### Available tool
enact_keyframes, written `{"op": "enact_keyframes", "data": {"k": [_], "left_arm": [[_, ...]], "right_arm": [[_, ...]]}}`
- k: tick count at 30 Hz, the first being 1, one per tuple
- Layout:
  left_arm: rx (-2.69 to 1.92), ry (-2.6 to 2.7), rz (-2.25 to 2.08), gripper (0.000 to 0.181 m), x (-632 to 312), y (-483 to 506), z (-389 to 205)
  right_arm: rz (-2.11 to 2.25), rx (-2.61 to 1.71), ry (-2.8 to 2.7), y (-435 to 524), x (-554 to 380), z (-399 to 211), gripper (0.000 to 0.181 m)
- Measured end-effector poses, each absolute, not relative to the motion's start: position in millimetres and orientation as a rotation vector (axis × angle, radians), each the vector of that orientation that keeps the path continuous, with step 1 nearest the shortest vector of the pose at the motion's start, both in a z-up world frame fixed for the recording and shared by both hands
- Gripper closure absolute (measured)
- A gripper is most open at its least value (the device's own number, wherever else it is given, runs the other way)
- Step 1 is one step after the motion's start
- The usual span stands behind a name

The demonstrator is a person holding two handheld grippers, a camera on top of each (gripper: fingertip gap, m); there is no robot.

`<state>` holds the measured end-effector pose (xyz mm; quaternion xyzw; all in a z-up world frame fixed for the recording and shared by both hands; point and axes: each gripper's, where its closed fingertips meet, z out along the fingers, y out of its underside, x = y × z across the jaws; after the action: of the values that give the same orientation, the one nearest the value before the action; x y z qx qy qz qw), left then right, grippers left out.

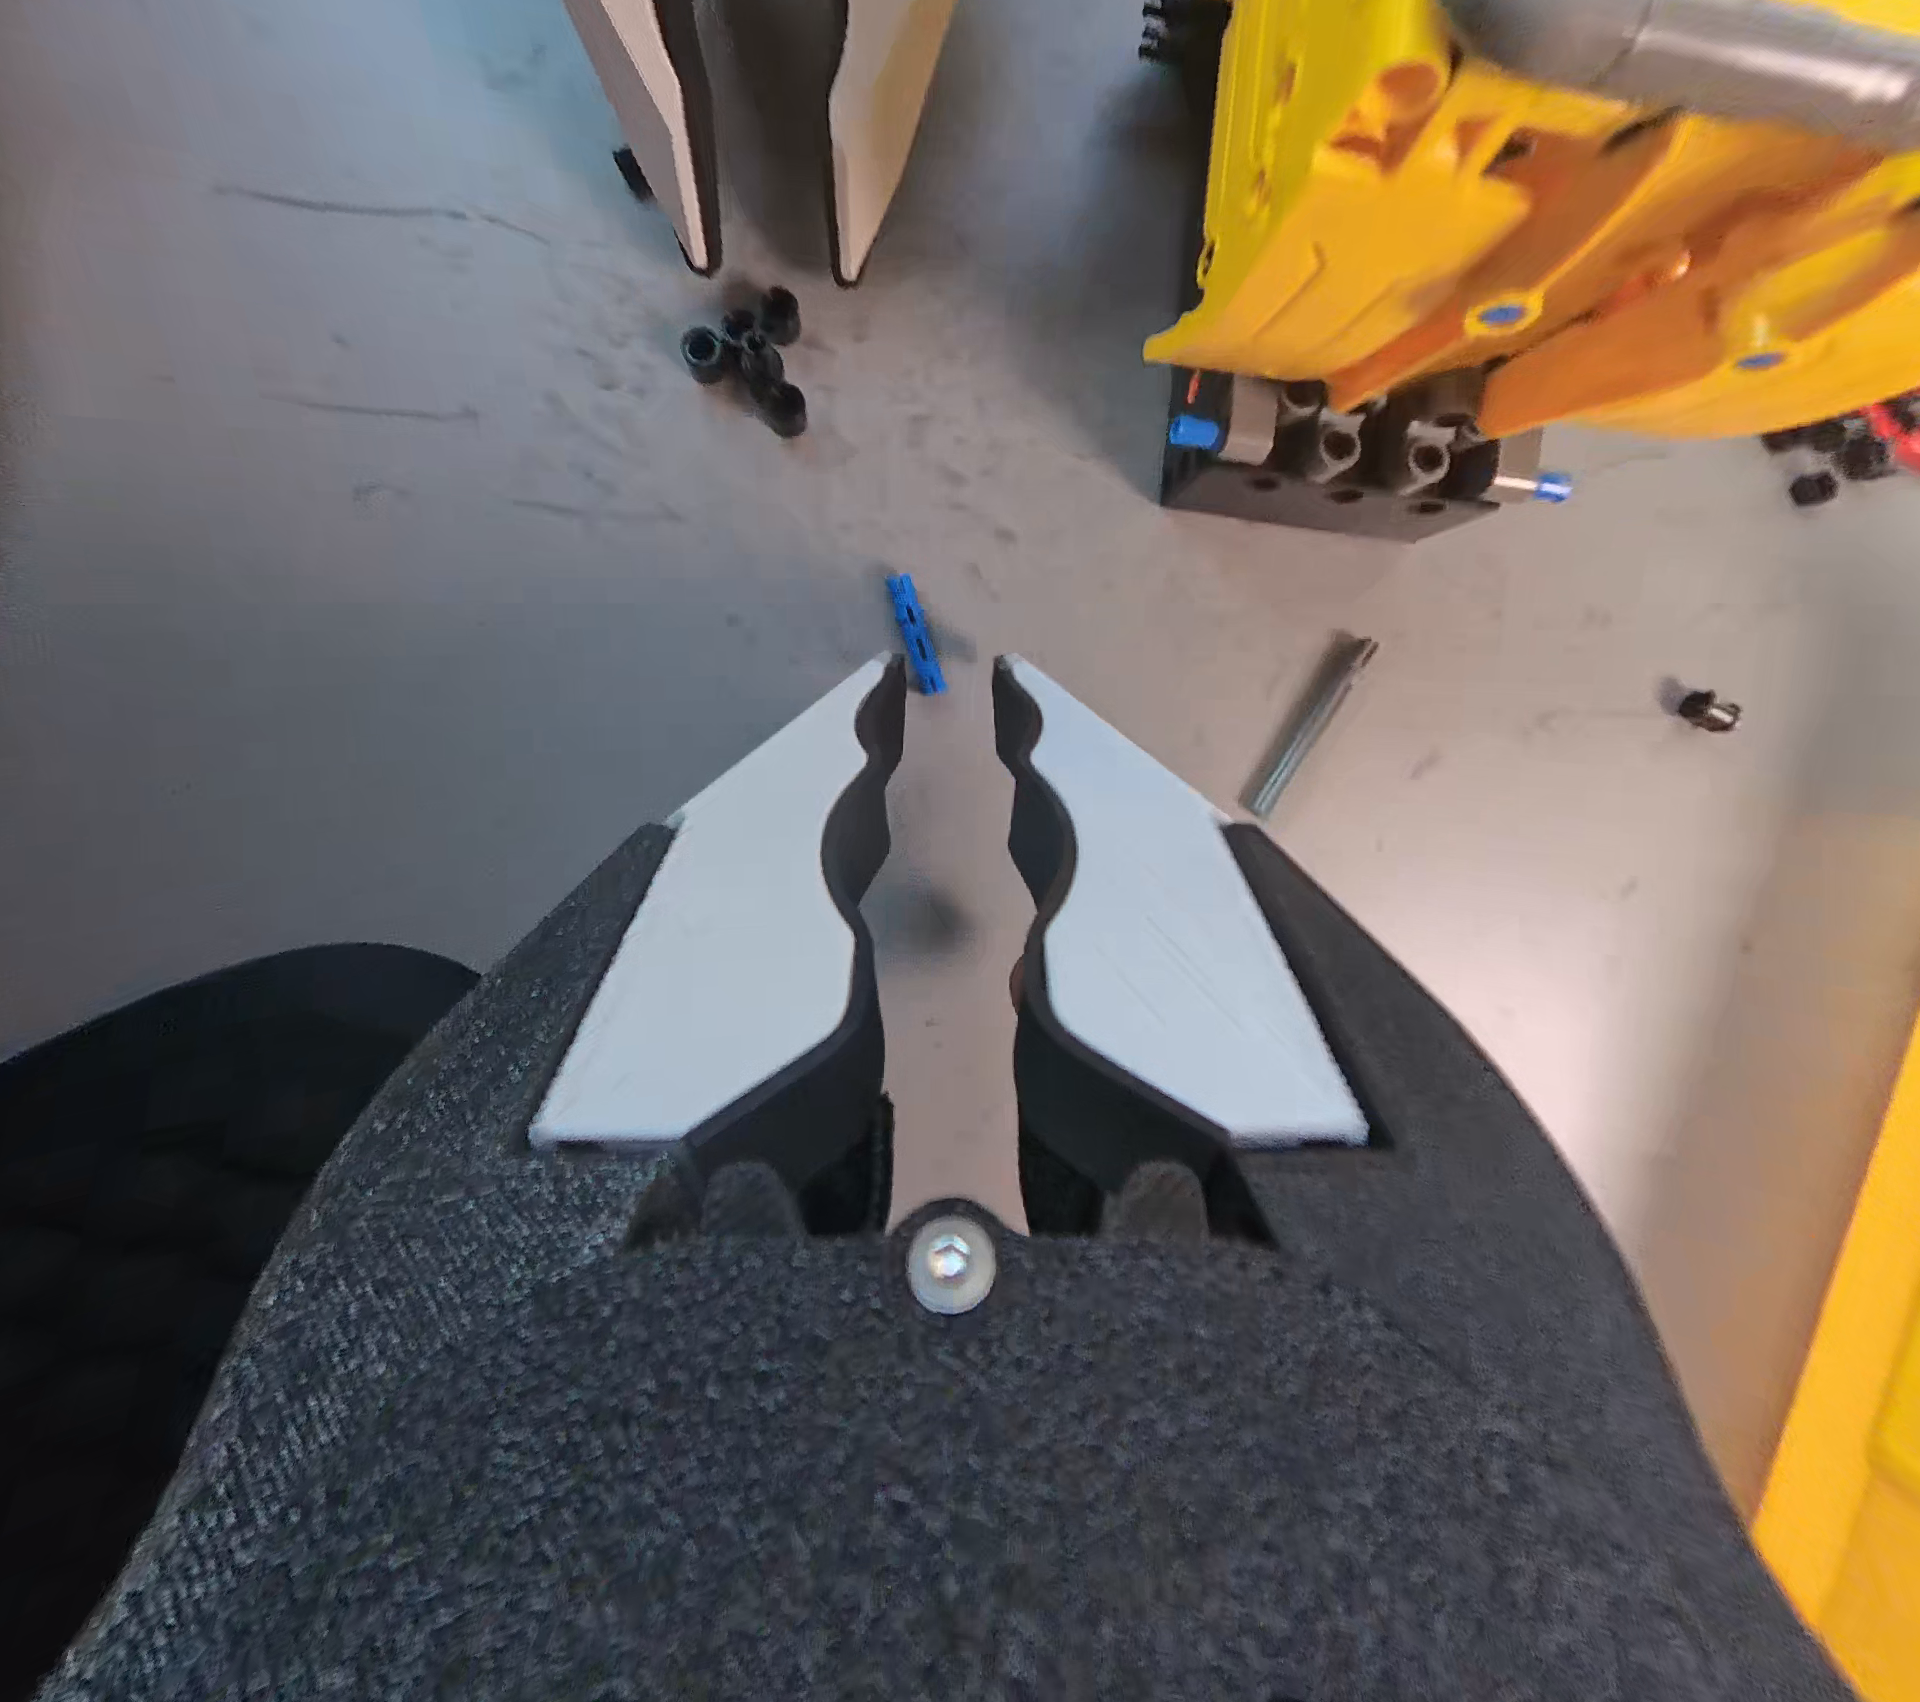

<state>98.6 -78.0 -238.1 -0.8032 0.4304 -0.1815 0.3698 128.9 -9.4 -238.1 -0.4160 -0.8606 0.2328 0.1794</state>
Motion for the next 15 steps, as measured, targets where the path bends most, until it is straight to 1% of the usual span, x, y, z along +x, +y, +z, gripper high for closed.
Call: {"op": "enact_keyframes", "data": {"k": [3,4,8,10,12,15], "left_arm": [[-2.055,1.096,-0.467,0.162,98.1,-77.4,-236.7],[-2.055,1.093,-0.468,0.162,97.8,-77.1,-236.4],[-2.035,1.066,-0.48,0.162,98.3,-74.9,-231.1],[-2.014,1.038,-0.495,0.162,99.3,-73.0,-225.6],[-1.973,0.986,-0.513,0.162,100.0,-68.6,-215.2],[-1.845,0.848,-0.638,0.165,103.6,-64.0,-181.5]], "right_arm": [[0.748,-1.225,-2.434,-10.1,130.7,-242.2,0.169],[0.785,-1.222,-2.432,-13.0,130.5,-241.9,0.176],[0.832,-1.18,-2.403,-19.1,126.2,-238.5,0.177],[0.971,-1.132,-2.319,-32.1,117.5,-221.1,0.177],[1.164,-1.083,-2.161,-46.4,105.6,-191.0,0.177],[1.412,-1.049,-1.939,-60.0,95.1,-150.3,0.177]]}}
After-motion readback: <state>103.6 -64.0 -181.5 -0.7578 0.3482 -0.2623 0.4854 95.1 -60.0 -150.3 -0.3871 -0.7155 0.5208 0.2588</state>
